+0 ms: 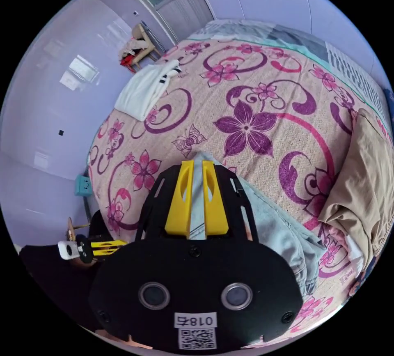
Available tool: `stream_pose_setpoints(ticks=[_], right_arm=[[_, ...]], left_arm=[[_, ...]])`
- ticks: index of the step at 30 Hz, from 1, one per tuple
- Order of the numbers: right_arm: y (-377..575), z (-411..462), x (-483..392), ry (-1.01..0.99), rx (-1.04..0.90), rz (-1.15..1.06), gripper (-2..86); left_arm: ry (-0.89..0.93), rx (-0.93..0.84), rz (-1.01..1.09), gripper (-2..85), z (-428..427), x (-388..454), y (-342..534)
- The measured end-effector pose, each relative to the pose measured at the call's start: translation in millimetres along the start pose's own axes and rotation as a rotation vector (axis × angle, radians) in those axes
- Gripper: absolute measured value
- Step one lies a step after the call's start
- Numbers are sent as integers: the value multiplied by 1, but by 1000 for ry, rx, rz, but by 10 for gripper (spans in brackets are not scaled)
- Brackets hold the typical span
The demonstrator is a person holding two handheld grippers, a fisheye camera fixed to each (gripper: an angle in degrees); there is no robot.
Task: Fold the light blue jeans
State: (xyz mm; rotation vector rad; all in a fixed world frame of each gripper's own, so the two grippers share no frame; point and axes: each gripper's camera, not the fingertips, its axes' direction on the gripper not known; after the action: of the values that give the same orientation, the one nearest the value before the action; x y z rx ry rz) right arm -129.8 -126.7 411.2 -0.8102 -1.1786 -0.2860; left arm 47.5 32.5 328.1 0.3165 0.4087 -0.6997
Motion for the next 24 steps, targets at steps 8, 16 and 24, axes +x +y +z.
stream_pose_setpoints(ticks=[8, 16, 24], right_arm=[[161, -63, 3, 303, -22, -27, 47], [215, -160, 40, 372, 256, 13, 78], [186, -171, 147, 179, 268, 169, 172]], left_arm=[[280, 136, -144, -8, 24, -63, -85], [317, 157, -306, 15, 58, -133, -107], [380, 72, -463, 125, 141, -233, -164]])
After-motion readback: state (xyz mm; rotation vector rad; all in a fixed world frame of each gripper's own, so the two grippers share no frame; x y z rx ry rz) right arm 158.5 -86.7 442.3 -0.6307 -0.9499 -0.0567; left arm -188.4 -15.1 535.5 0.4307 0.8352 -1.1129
